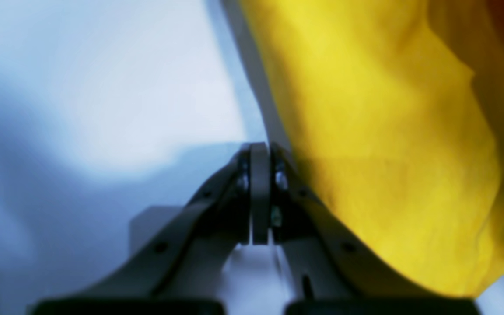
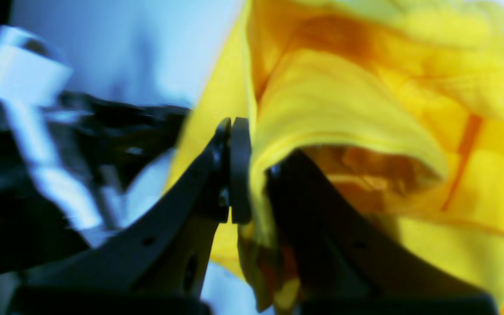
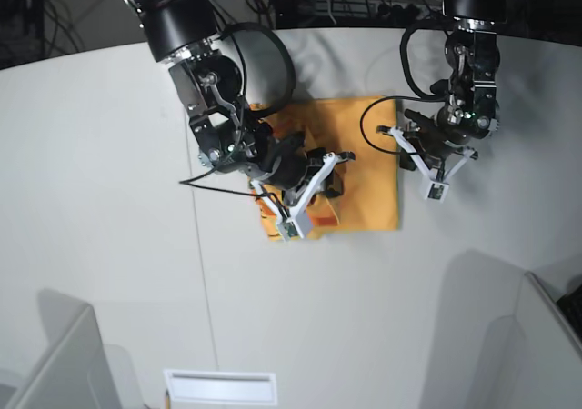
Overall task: Fold the T-shirt properly
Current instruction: 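Fold the held end over the shirt toward the left gripper with the right gripper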
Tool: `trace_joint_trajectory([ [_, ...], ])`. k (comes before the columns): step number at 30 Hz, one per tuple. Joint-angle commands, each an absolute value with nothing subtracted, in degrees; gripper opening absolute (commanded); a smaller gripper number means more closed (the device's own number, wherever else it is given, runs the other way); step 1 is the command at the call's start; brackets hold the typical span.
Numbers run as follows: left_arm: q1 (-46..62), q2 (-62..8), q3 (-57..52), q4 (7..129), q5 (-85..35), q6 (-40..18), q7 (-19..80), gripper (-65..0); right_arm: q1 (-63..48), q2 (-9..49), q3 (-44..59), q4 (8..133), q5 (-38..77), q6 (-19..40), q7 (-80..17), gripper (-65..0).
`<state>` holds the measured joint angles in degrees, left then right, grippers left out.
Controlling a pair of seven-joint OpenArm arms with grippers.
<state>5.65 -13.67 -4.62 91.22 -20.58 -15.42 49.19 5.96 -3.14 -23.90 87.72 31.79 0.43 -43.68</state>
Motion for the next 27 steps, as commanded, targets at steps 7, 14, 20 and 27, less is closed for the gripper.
trace_joint_trajectory([
  [7,7.4,-16.0,-5.8,98.8,-21.2,-15.5,48.2,-65.0,6.8,-3.5,-24.0,87.0,32.5,-0.5,-42.9,-63.9],
  [14,13.8,-16.0,-22.5,104.3,-21.2,-15.6,48.2,-65.0,7.0,-3.4,-28.5,87.5,32.5,-9.1,-42.9,-29.6],
  [20,16.3,-16.2,-34.0,104.0,-21.2,-19.1,48.3,-65.0,7.4,-3.4,-34.9,89.8,32.5,-16.8,-42.9,-29.4],
  [27,17.5,-16.0,-43.7,103.9,-21.1,-26.7,48.4,-65.0,10.1,-4.0,-42.4,89.5,32.5,-18.0,-42.9,-29.4],
])
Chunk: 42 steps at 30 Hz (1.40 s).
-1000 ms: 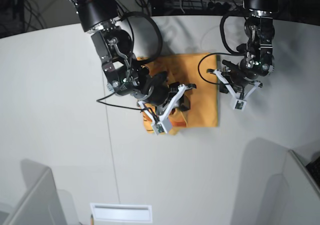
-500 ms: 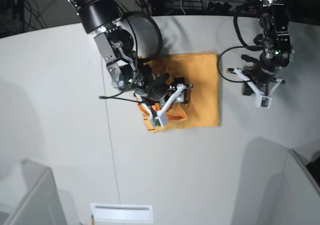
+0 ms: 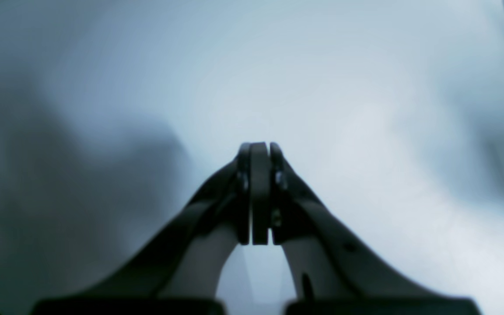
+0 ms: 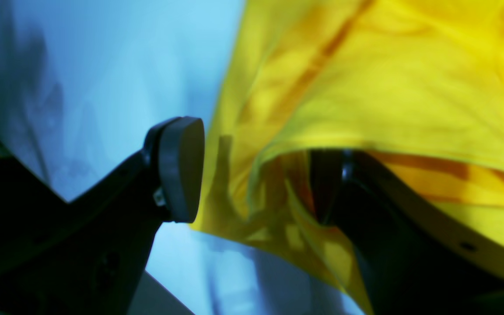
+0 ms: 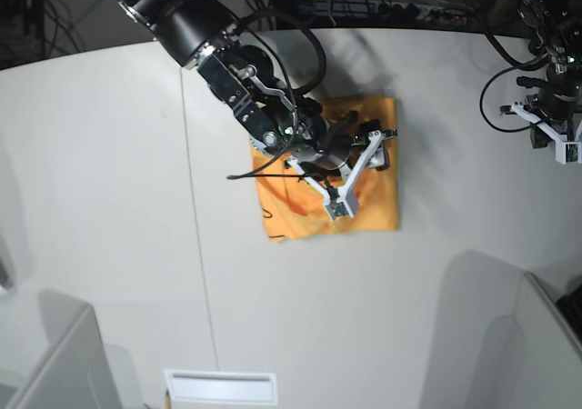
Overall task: Fold the T-shirt properly
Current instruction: 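Fold the held end over the shirt toward the left gripper with the right gripper, then press and smooth the folded layers with the right gripper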
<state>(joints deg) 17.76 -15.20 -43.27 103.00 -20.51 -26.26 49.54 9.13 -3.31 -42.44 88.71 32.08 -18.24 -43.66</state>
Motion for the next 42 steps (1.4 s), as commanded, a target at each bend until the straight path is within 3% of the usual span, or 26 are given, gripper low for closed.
trace_joint_trajectory([
  [1,17.7,-16.0,-44.4,103.9,-21.1,-26.7,48.4,-65.0,10.5,-4.4,-43.3,89.5,32.5,-18.0,-42.9,-29.4],
  [13,18.7,-16.0,-45.1,104.0,-21.1,-26.8,48.4,-65.0,17.8,-7.9,-61.1,82.2,32.9,-18.0,-37.1,-29.6],
  [16,18.5,-16.0,-45.1,103.9,-21.1,-26.8,48.4,-65.0,18.9,-7.5,-63.3,87.2,32.7,-17.9,-37.3,-29.6],
  [19,18.5,-16.0,-45.1,103.9,-21.1,-26.8,48.4,-65.0,18.5,-3.4,-61.0,96.7,32.7,-18.0,-41.5,-31.1],
  [21,18.4,-16.0,-45.2,103.9,-21.1,-26.8,48.4,-65.0,17.1,-0.3,-57.1,103.3,32.7,-18.0,-45.3,-41.1],
  [24,18.4,-16.0,-45.2,103.9,-21.1,-26.8,48.4,-65.0,13.7,2.9,-48.3,108.2,32.6,-18.1,-48.1,-65.0],
  [28,18.6,-15.8,-45.2,104.0,-21.1,-26.8,48.4,-65.0,10.0,4.3,-39.8,108.1,32.6,-18.1,-48.3,-65.0],
  [42,18.7,-14.5,-45.2,104.1,-21.1,-26.8,48.4,-65.0,12.2,5.4,-39.3,92.0,32.5,-18.0,-47.6,-65.0],
])
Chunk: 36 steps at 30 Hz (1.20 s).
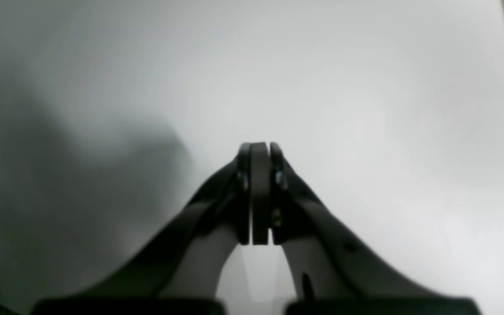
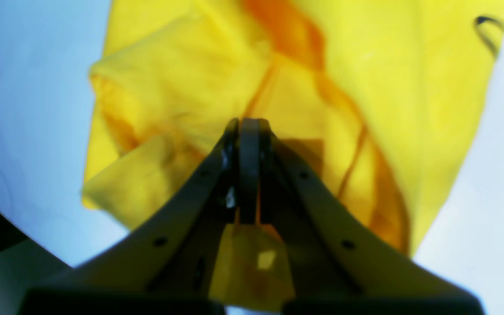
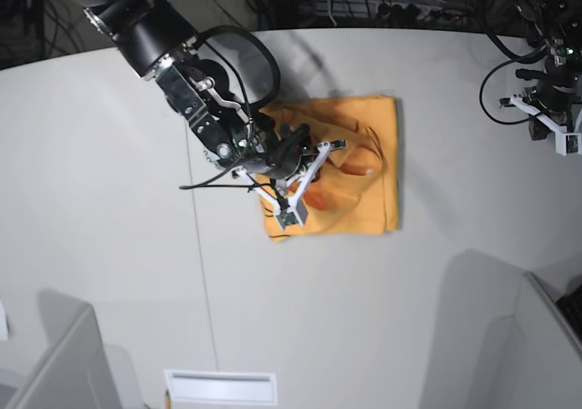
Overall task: Fold the T-shirt properly
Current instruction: 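Press and smooth the folded layers with the right gripper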
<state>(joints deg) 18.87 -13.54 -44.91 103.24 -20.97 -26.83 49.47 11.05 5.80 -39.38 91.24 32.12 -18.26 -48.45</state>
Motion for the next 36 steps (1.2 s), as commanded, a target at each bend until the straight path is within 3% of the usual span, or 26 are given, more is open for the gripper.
trace_joint_trajectory([
  [1,18.7,-14.3,-45.2,104.2,-21.1,-26.8,48.4,-65.0,12.5,5.4,-39.3,92.0,32.5,-18.0,-47.5,-65.0],
  [24,18.8,-14.3,-45.2,104.5,-21.1,-26.8,48.4,-65.0,24.0,-8.0,-47.3,70.9,33.0,-18.0,-35.2,-65.0],
  [30,18.5,-14.3,-45.2,104.5,-21.1,-26.8,48.4,-65.0,26.5,-8.7,-47.5,62.7,33.3,-17.6,-24.3,-65.0],
  [36,18.2,-14.3,-45.2,104.1,-21.1,-26.8,48.4,-65.0,30.9,-8.7,-47.6,58.0,42.1,-17.6,-10.2,-65.0],
])
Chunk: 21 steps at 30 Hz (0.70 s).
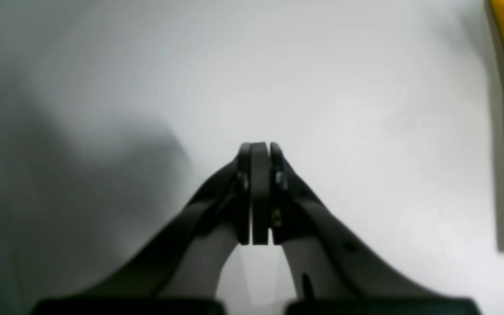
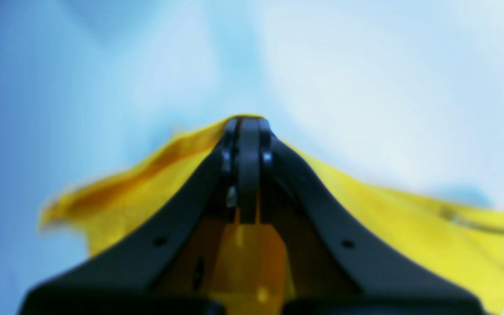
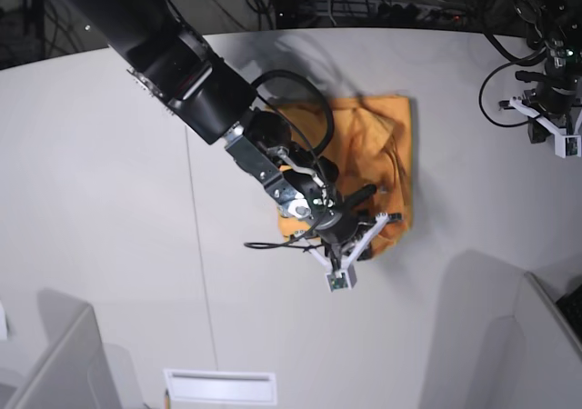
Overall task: Fold the T-shirt properly
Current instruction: 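Press and smooth the folded layers with the right gripper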
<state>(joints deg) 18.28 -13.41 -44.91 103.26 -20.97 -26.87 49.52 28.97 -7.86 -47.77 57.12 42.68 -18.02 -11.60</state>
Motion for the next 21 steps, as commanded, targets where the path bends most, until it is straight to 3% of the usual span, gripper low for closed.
trace_joint_trajectory([
  [1,18.2,-14.3,-45.2,104.1,-21.1,-26.8,48.4,-65.0,31.4,-8.7,-47.6,57.6,43.0,-17.6,-9.1,-65.0],
  [3,18.2,-14.3,-45.1,104.0,-21.1,-26.8,48.4,-65.0,32.2,-8.5,-47.7,58.6,43.6,-17.7,-9.9,-65.0],
  [10,18.1,-14.3,-45.1,104.0,-21.1,-26.8,48.4,-65.0,30.5,-5.7,-47.5,69.6,43.6,-17.9,-27.4,-65.0],
  [16,18.1,-14.3,-45.1,104.2,-21.2,-26.8,48.4,-65.0,26.8,-0.3,-47.3,85.9,43.5,-18.0,-41.5,-65.0],
  [21,18.1,-12.4,-45.0,105.5,-27.4,-26.9,48.4,-65.0,21.2,2.0,-47.3,91.9,43.5,-18.0,-45.3,-65.0],
])
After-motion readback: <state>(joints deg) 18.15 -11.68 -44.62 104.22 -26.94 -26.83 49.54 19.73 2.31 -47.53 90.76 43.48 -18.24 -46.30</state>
